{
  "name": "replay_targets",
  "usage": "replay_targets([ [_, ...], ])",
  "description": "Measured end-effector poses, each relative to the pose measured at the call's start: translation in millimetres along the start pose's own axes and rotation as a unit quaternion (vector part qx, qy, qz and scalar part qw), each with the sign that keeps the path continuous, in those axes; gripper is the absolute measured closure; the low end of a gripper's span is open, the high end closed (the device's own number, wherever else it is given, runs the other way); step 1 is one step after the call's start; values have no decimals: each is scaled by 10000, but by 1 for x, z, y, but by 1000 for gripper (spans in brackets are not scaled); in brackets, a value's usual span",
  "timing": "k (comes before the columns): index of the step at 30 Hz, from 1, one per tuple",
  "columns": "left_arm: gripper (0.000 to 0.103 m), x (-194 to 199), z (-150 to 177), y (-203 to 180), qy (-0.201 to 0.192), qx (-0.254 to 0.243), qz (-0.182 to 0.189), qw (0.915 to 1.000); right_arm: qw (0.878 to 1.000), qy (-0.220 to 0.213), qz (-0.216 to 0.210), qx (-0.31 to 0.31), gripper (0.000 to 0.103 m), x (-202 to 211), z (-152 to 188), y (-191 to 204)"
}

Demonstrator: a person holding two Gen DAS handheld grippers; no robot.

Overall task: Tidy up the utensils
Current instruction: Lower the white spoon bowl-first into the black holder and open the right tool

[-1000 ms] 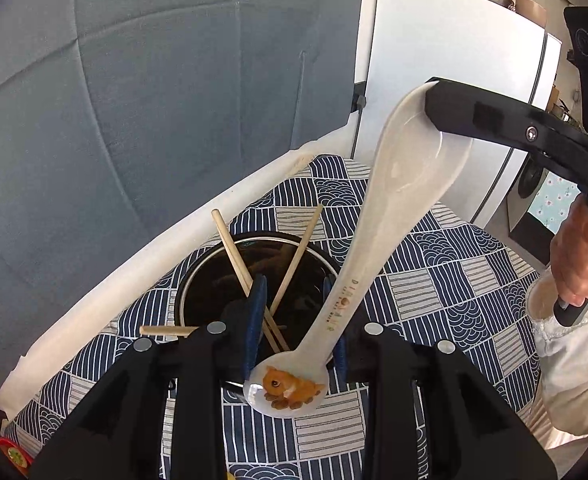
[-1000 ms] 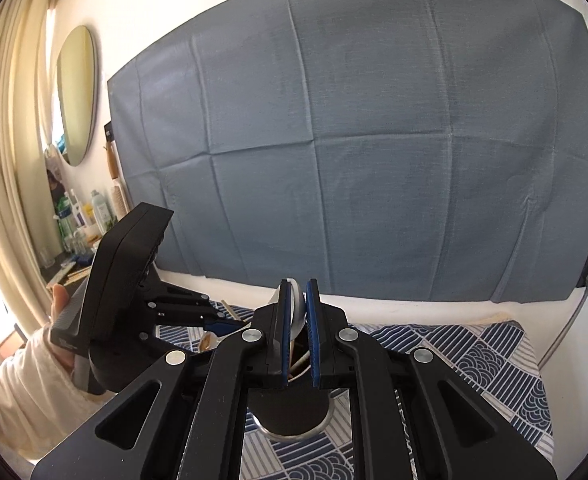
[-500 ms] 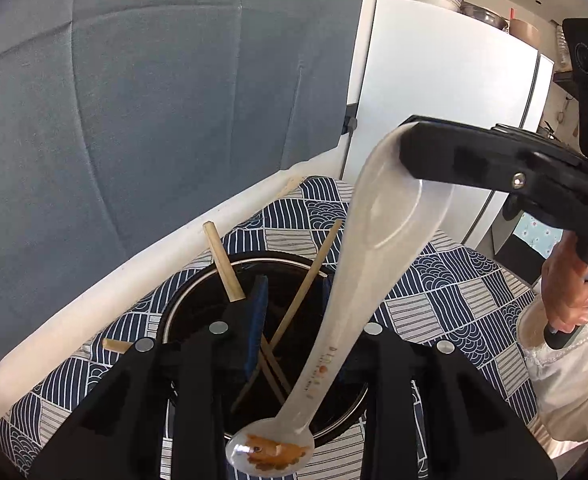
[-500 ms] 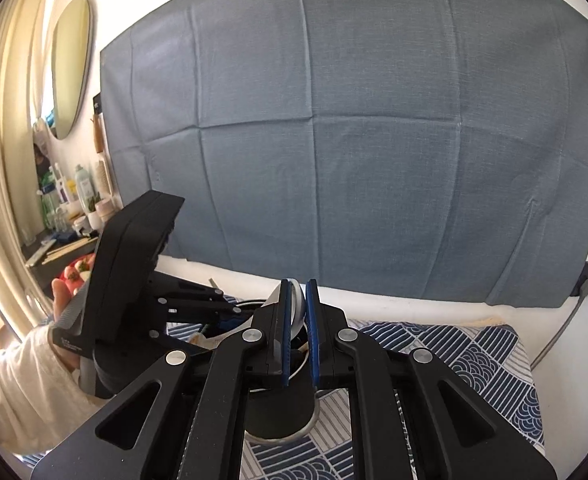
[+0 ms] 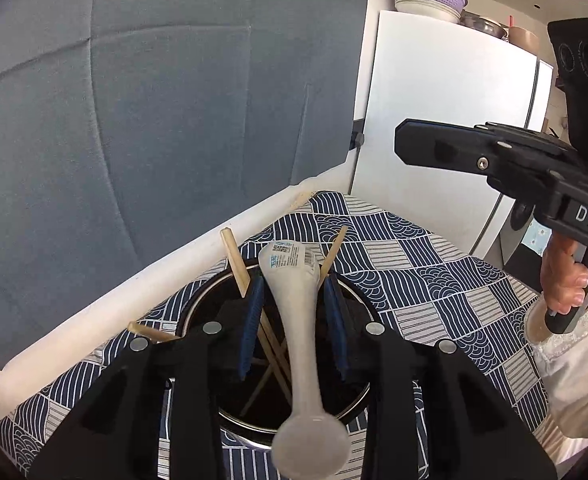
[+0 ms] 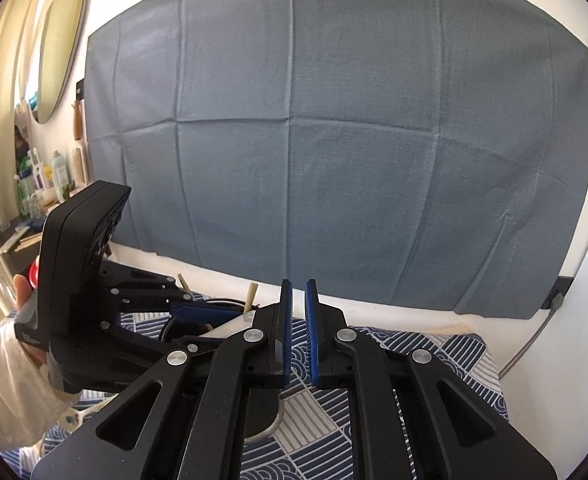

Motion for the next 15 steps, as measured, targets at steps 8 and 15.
replay_targets([
  [8, 72, 2, 0, 0, -24, 13, -40, 10000, 9992, 132, -247, -294, 96, -8, 15, -7],
  [15, 90, -4, 6, 9, 241, 211, 76, 9995, 9981, 267, -317, -447, 94, -17, 22, -12],
])
Point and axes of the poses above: each gripper's, at about its wrist camera, not at the fingertips, and x roughly against the way its jaws point, y to its left, z to its underside, the point moved 1 cm from there along -x, roughly the way its jaws point, and after that the axes turned 4 degrees about z, right-handed, at the moved point
